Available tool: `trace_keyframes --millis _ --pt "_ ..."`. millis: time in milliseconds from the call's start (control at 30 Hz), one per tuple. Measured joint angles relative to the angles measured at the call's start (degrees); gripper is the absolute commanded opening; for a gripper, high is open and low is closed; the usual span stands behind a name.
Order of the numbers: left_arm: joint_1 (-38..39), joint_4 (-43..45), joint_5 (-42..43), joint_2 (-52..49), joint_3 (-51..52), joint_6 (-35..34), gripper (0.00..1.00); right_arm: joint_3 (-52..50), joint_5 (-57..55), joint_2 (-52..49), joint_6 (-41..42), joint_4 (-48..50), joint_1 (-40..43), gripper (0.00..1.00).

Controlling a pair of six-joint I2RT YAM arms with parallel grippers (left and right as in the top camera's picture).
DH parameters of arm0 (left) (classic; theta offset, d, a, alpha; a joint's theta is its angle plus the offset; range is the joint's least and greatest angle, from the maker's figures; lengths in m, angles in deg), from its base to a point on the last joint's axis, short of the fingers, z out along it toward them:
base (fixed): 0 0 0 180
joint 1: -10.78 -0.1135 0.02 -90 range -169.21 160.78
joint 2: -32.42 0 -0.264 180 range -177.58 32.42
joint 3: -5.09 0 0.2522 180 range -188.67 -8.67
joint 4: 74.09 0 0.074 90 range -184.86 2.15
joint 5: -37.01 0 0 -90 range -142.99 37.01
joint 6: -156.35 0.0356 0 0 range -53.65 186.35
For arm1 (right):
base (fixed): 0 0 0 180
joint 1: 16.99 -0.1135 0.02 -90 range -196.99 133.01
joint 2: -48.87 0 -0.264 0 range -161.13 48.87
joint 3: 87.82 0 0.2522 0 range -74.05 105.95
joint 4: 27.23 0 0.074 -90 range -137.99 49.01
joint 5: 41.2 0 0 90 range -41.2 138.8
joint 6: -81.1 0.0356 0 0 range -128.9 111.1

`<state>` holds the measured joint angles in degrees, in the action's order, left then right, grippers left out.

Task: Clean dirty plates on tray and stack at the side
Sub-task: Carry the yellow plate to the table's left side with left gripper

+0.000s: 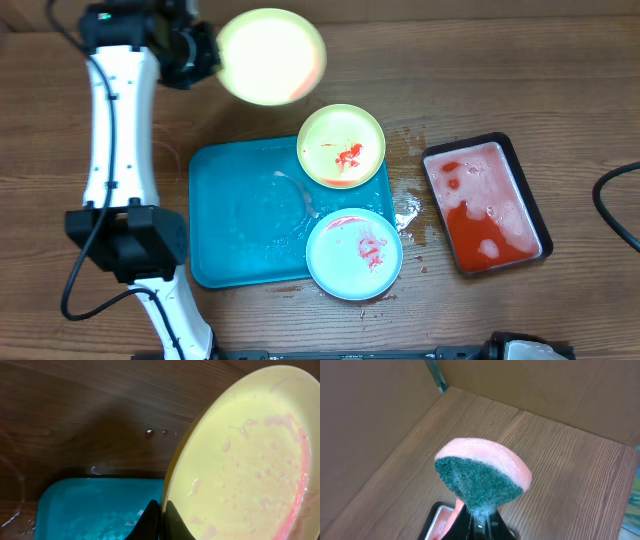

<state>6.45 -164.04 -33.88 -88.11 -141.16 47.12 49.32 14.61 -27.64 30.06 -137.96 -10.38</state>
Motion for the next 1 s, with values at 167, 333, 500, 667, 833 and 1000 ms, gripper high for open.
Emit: trace_keyframes --millis 167,333,500,667,833,1000 --pt "-5.99 -1.44 -0.5 0.0 0.24 -0.79 0.05 0.0 0.81 -0.02 -0.48 0.04 0.0 0.04" --pt "-10.36 -0.76 -1.14 0.15 6.29 -0.79 0.05 0.0 0.96 -0.02 -0.76 0.04 0.0 0.04" --pt "-11.63 4.92 -3.1 0.17 19.15 -1.77 0.05 0.0 1.81 -0.04 -2.08 1.27 0.0 0.04" --pt "-12.15 13.16 -4.98 1.09 30.75 -3.54 0.05 0.0 3.39 -0.11 -3.54 1.79 0.0 0.04" --pt "-14.93 22.38 -7.89 8.09 41.9 -5.7 0.05 0.0 5.25 -0.13 -5.29 1.9 0.0 0.04" --pt "-19.12 30.36 -12.11 20.85 52.61 -6.47 0.05 0.0 7.28 -0.59 -7.43 2.25 0.0 0.04"
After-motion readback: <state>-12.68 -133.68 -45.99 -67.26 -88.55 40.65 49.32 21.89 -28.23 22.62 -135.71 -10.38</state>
